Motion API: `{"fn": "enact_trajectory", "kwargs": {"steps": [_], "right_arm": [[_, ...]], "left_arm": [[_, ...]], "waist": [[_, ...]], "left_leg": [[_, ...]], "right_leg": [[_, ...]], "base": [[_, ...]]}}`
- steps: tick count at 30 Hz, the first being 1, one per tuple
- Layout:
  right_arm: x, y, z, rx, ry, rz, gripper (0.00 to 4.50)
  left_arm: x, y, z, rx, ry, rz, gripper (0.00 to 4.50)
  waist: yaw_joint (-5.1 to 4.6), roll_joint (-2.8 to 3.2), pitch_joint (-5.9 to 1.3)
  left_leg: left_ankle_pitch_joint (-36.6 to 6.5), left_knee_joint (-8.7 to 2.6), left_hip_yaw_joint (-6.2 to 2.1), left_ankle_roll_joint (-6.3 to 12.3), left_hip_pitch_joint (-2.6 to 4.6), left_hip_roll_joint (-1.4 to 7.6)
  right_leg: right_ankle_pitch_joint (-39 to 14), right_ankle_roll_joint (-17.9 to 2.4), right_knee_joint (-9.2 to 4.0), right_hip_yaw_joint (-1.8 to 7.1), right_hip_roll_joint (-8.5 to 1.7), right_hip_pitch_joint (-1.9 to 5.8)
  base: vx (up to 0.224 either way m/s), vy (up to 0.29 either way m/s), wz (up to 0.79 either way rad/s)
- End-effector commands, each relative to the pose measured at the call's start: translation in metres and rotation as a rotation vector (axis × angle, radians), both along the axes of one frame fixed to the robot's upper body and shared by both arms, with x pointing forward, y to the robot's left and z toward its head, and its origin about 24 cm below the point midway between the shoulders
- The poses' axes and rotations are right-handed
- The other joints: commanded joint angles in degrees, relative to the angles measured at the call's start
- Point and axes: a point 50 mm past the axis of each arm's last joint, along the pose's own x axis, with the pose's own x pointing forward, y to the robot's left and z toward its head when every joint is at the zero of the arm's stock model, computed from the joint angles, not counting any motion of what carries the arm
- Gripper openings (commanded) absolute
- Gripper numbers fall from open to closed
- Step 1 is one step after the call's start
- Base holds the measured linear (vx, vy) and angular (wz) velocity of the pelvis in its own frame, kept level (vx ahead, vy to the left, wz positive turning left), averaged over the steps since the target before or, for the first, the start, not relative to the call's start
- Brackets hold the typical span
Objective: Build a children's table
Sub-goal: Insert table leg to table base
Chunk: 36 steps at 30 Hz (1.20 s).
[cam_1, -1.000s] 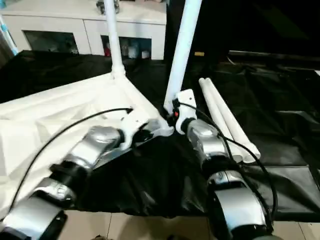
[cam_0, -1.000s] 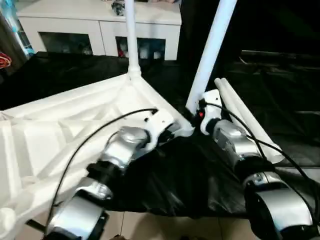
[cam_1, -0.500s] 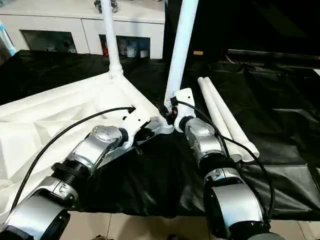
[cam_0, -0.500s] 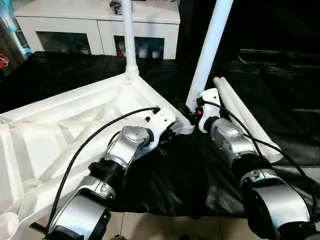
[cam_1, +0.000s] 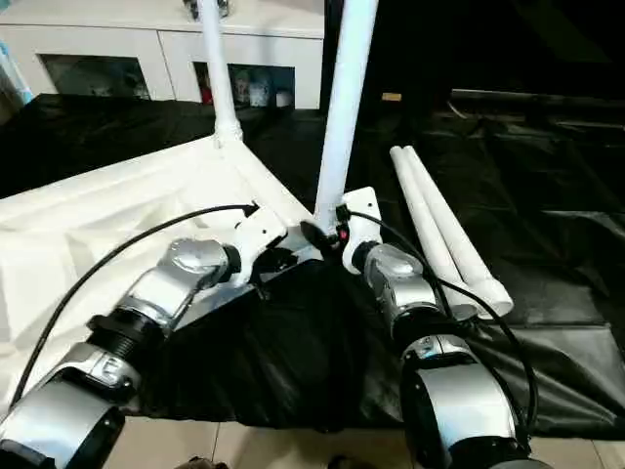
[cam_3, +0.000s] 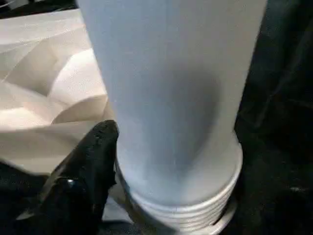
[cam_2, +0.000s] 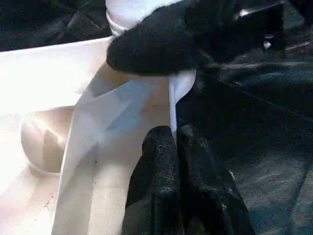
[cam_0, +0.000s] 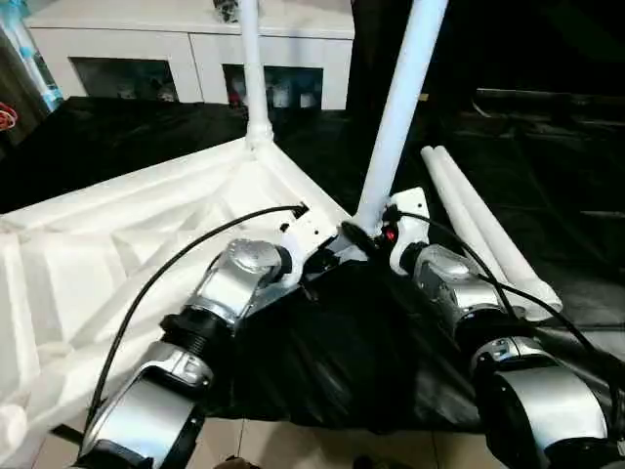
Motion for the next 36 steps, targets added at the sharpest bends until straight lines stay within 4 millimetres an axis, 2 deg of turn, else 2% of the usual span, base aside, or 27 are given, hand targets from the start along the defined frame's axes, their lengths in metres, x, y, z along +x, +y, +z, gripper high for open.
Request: {"fn": "enact_trajectory", "kwargs": {"steps": [1,3,5,6,7,8,9,10,12,14,16,17,19,24,29,33,36], "right_arm": [[-0.005,0.004,-0.004,-0.012,0.012,0.078,3.80],[-0.006,0.003,-0.002,-0.002,0.004,0.115,3.80],[-0.008,-0.002,0.001,-0.014,-0.016,0.174,3.80],[-0.009,-0.003,0.001,-0.018,-0.020,0.188,3.80],[-0.011,-0.005,0.002,-0.026,-0.027,0.213,3.80],[-0.012,-0.006,0.002,-0.032,-0.031,0.228,3.80],[-0.014,-0.009,0.002,-0.040,-0.036,0.251,3.80],[-0.015,-0.010,0.001,-0.047,-0.038,0.269,3.80],[-0.020,-0.015,0.000,-0.061,-0.039,0.318,3.80],[-0.025,-0.018,-0.001,-0.079,-0.042,0.365,3.80],[-0.033,-0.022,-0.003,-0.108,-0.043,0.450,3.80],[-0.035,-0.023,-0.003,-0.112,-0.045,0.465,3.80],[-0.039,-0.025,-0.002,-0.116,-0.044,0.494,3.65],[-0.049,-0.032,0.000,-0.126,-0.039,0.588,3.37],[-0.056,-0.034,0.000,-0.129,-0.030,0.638,2.93],[-0.060,-0.032,-0.002,-0.126,-0.015,0.662,2.79],[-0.062,-0.027,-0.006,-0.106,0.006,0.628,2.77]], "left_arm": [[0.000,-0.010,0.020,-0.035,-0.092,-0.084,0.00],[-0.001,-0.009,0.020,-0.039,-0.096,-0.111,0.00],[-0.005,-0.008,0.020,-0.060,-0.092,-0.169,0.00],[-0.006,-0.008,0.020,-0.066,-0.093,-0.185,0.00],[-0.008,-0.007,0.020,-0.071,-0.090,-0.208,0.00],[-0.009,-0.006,0.020,-0.074,-0.092,-0.228,0.00],[-0.010,-0.004,0.018,-0.073,-0.080,-0.245,0.00],[-0.012,-0.003,0.018,-0.074,-0.077,-0.266,0.00],[-0.016,-0.001,0.017,-0.079,-0.059,-0.314,0.00],[-0.019,0.001,0.016,-0.087,-0.047,-0.362,0.00],[-0.025,0.005,0.015,-0.093,-0.022,-0.422,0.00],[-0.026,0.006,0.015,-0.094,-0.020,-0.436,0.00],[-0.028,0.007,0.014,-0.093,-0.012,-0.458,0.00],[-0.032,0.014,0.012,-0.090,0.022,-0.526,0.00],[-0.034,0.017,0.010,-0.078,0.037,-0.549,0.00],[-0.034,0.018,0.009,-0.075,0.042,-0.550,0.00],[-0.031,0.016,0.007,-0.084,0.029,-0.507,0.00]], "waist": [[0.44,0.20,-4.16],[0.62,0.25,-4.44],[1.13,0.15,-4.95],[1.26,0.17,-5.08],[1.37,0.05,-5.26],[1.83,0.13,-5.25],[1.86,0.06,-5.19],[2.18,0.19,-5.31],[2.83,0.22,-5.12],[3.28,0.49,-4.61],[3.36,0.41,-4.37],[3.53,0.49,-4.37],[3.49,0.41,-4.36],[3.69,0.36,-4.44],[4.17,0.43,-4.53],[4.16,0.38,-4.58],[4.15,0.35,-4.47]], "left_leg": [[-16.8,-4.05,-0.57,2.35,0.72,2.51],[-14.0,-3.85,-0.53,3.23,0.42,2.52],[-8.3,-3.41,-0.50,4.80,0.21,2.54],[-6.8,-3.25,-0.44,5.53,0.20,2.55],[-3.8,-2.91,-0.32,6.88,-0.03,2.49],[-2.4,-2.55,-0.19,8.24,0.10,2.42],[-2.3,-2.46,-0.11,8.80,-0.08,2.38],[-1.9,-2.29,-0.17,9.30,-0.18,2.55],[-3.1,-2.28,-0.16,9.08,-0.27,2.64],[-8.1,-2.71,-0.09,6.70,0.07,2.87],[-11.8,-2.98,-0.02,4.46,0.22,2.89],[-12.9,-3.12,0.03,3.54,0.58,3.01],[-14.0,-3.21,0.18,2.60,0.70,2.96],[-13.5,-3.18,0.35,2.32,0.53,2.97],[-12.8,-3.10,0.35,2.47,0.68,3.07],[-12.3,-3.11,0.27,2.32,0.50,3.04],[-13.0,-3.18,0.28,2.07,0.70,3.10]], "right_leg": [[-17.9,-12.3,-3.40,3.25,-4.02,2.90],[-14.7,-13.0,-2.82,3.27,-4.00,3.24],[-7.1,-14.7,-1.59,3.26,-3.85,3.63],[-4.8,-15.2,-1.26,3.26,-3.77,3.64],[-0.1,-16.5,-0.49,3.32,-3.64,3.62],[2.4,-17.2,-0.28,3.30,-3.63,3.34],[2.7,-17.3,-0.16,3.31,-3.54,3.38],[2.4,-17.3,0.02,3.24,-3.64,3.40],[-0.4,-16.5,-0.26,3.16,-3.66,3.25],[-7.9,-15.0,-1.22,3.18,-3.63,2.87],[-12.9,-13.3,-1.81,3.20,-3.61,2.88],[-14.6,-12.5,-2.05,3.30,-3.59,2.68],[-16.0,-11.9,-2.19,3.31,-3.45,2.60],[-17.0,-10.6,-2.28,3.34,-3.49,2.65],[-16.4,-10.9,-2.21,3.35,-3.48,2.47],[-15.5,-11.2,-1.96,3.33,-3.50,2.68],[-15.8,-11.3,-2.04,3.40,-3.49,2.53]], "base": [[0.000,0.000,0.00],[0.026,-0.012,0.01],[0.054,-0.018,0.00],[0.000,0.000,0.00],[0.000,0.000,0.00],[0.000,0.000,0.00],[0.000,0.000,0.00],[0.000,0.000,0.00],[0.000,0.000,0.00],[0.000,0.000,0.00],[0.000,0.000,0.00],[0.000,0.000,0.00],[0.000,0.000,0.00],[0.000,0.000,0.00],[0.000,0.000,0.00],[0.000,0.000,0.00],[0.000,0.000,0.00]]}}
